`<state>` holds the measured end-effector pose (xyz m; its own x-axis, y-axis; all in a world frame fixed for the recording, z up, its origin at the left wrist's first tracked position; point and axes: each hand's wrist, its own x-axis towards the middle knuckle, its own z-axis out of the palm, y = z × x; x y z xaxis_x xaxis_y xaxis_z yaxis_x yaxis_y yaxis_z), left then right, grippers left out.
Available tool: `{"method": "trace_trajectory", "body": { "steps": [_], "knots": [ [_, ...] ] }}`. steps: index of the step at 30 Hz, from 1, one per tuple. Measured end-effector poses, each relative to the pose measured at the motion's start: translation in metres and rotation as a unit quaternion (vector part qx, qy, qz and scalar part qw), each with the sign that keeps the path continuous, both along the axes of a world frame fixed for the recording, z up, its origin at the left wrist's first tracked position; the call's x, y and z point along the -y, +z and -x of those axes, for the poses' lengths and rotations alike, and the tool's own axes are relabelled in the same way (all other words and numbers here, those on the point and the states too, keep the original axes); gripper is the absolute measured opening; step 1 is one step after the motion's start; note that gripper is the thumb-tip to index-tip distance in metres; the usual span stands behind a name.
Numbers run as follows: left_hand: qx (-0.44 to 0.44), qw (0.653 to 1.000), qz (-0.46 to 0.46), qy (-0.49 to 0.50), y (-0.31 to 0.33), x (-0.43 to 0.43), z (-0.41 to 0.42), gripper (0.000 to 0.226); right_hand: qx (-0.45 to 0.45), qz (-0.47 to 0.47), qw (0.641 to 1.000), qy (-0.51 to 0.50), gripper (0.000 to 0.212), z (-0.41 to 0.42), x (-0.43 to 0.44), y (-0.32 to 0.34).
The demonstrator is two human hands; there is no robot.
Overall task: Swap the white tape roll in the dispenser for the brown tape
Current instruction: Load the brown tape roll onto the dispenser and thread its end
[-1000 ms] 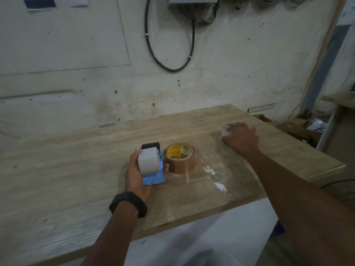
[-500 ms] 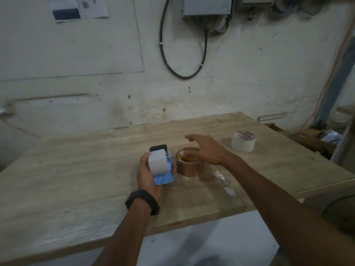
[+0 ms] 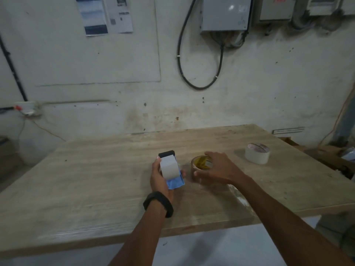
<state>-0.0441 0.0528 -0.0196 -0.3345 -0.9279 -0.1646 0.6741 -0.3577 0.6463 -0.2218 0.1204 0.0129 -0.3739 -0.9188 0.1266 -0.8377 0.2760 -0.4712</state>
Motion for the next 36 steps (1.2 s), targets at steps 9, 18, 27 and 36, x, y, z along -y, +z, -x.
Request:
{"method": "trace_trajectory", "body": {
  "steps": [9,18,27,36],
  "knots": [
    [-0.003,1.000,0.007,-0.018,-0.007,0.009,0.002,0.046,0.482,0.270,0.830,0.080,0.074,0.021,-0.003,-0.030],
    [0.062,0.997,0.049,-0.015,0.007,0.022,0.011,0.035,0.547,0.314,0.767,0.115,0.056,-0.011,0.014,-0.032],
    [0.084,0.996,0.034,0.010,-0.004,0.028,0.004,0.030,0.652,0.307,0.688,0.080,0.065,-0.023,0.021,-0.040],
    [0.146,0.988,0.040,0.027,0.000,0.023,0.002,0.065,0.579,0.287,0.754,0.117,0.054,-0.037,0.009,-0.039]
  ]
}}
